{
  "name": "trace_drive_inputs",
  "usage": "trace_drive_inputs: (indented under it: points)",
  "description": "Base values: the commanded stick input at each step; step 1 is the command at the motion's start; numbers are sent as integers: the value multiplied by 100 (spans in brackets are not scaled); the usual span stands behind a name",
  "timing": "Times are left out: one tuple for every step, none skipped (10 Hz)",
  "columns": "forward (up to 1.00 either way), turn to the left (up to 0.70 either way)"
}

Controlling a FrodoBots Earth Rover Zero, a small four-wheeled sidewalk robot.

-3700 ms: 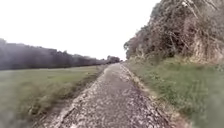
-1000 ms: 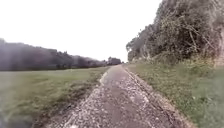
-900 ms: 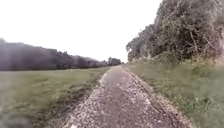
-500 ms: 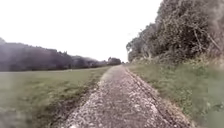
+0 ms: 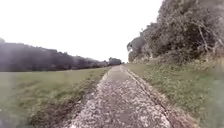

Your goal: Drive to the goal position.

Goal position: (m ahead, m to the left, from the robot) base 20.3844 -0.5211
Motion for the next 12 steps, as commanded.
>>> trace_drive_inputs:
  points:
    - [70, 0]
    - [70, 0]
    - [70, 0]
    - [70, 0]
    - [70, 0]
    - [70, 0]
    - [70, 0]
    - [70, 0]
    - [70, 0]
    - [70, 0]
    - [70, 0]
    - [70, 0]
